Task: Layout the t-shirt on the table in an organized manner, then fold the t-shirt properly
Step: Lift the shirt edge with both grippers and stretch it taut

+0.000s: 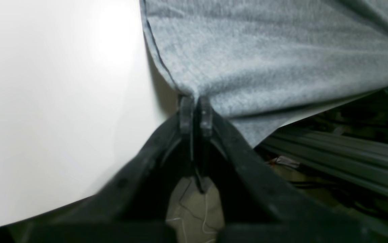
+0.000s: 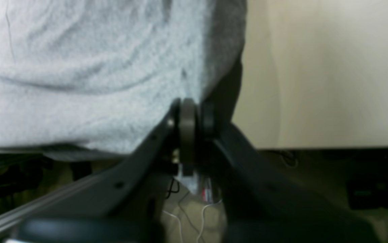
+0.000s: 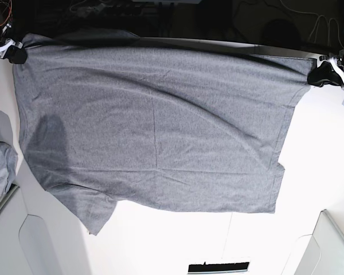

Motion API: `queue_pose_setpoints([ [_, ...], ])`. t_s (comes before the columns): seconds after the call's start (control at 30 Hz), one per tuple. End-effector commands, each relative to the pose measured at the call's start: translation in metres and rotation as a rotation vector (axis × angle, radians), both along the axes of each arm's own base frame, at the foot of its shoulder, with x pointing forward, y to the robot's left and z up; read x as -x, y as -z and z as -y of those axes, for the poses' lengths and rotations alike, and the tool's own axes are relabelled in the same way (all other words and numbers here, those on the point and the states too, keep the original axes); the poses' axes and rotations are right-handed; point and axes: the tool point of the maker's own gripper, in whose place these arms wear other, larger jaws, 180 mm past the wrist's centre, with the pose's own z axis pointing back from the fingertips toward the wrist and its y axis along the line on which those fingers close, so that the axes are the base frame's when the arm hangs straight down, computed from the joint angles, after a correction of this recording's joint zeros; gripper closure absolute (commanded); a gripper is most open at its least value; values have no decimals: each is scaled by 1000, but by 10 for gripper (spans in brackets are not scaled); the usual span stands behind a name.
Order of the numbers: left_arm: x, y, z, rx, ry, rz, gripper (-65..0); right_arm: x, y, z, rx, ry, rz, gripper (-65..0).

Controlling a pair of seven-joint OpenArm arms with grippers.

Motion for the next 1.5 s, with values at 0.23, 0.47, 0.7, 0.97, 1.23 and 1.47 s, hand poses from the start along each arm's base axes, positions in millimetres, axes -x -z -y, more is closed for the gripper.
queue_pose_setpoints([
  [0.23, -8, -9, -1, 2, 2, 39, 0, -1, -15, 21, 41, 32, 39, -213],
  [0.47, -7, -9, -1, 4, 4, 30, 0, 22, -14, 40, 95, 55, -11, -354],
  [0.7, -9, -12, 3, 35, -4, 41, 0, 22, -12, 39, 112, 44, -10, -356],
  [0.97, -9, -12, 3, 34, -3, 40, 0, 22, 12, 12, 100, -34, -60, -356],
  [1.23, -6, -7, 9, 55, -12, 34, 0, 30, 22, 4, 78, -26, -88, -354],
  [1.47, -3, -1, 20, 90, -31, 34, 0, 29, 22, 4, 80, -25, -83, -244],
])
